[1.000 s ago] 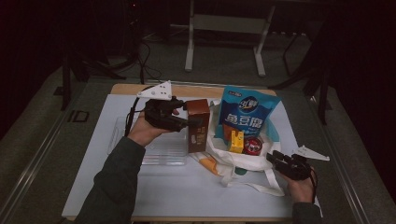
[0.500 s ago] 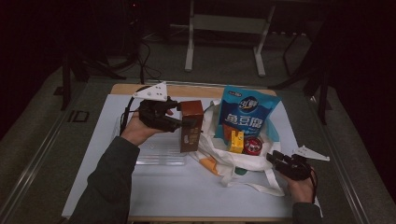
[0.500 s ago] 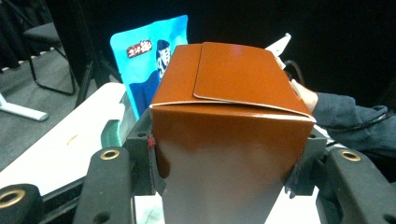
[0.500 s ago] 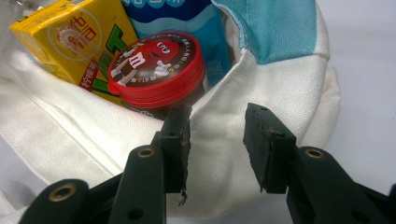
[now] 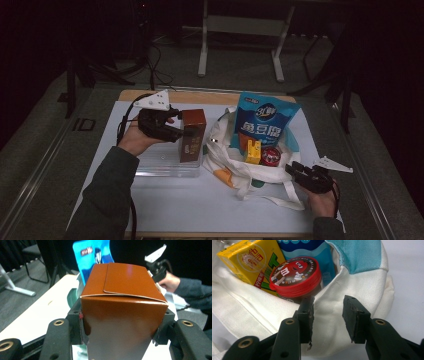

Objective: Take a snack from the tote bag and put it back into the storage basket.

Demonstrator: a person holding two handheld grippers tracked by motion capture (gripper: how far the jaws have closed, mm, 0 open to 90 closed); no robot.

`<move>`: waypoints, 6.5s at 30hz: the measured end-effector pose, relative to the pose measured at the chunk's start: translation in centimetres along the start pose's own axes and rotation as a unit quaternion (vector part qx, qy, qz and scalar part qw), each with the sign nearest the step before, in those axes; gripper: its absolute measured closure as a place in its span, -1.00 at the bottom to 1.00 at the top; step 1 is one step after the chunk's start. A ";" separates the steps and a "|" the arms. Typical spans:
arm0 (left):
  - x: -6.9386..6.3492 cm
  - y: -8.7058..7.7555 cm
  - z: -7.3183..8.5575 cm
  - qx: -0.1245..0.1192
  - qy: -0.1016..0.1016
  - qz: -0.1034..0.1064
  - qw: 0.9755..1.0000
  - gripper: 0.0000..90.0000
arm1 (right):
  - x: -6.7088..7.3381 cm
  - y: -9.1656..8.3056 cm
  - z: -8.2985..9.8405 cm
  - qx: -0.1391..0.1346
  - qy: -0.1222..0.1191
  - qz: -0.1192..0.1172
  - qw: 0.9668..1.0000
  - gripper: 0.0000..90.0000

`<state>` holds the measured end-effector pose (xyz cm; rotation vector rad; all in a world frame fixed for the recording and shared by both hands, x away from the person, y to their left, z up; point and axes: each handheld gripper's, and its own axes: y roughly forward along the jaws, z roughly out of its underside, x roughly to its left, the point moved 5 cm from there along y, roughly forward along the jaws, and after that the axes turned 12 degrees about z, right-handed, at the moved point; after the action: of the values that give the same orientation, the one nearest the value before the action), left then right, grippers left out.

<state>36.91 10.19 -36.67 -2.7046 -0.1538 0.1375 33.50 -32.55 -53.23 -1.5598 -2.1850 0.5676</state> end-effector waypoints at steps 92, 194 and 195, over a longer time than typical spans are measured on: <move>1.4 -1.1 7.2 0.289 0.003 -0.022 0.957 -0.04 | 0.1 0.1 0.1 0.002 0.000 0.002 1.000 0.34; 0.7 6.1 6.2 0.088 -0.084 -0.090 0.989 -0.14 | -0.1 0.5 0.8 -0.001 0.002 -0.004 1.000 0.31; 0.6 6.2 6.1 0.086 -0.081 -0.091 0.989 -0.14 | -0.1 0.5 0.8 -0.002 0.003 -0.004 1.000 0.31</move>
<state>37.34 7.14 -44.81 -2.4911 -0.4175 0.3024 33.52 -32.60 -54.15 -1.5518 -2.1874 0.5564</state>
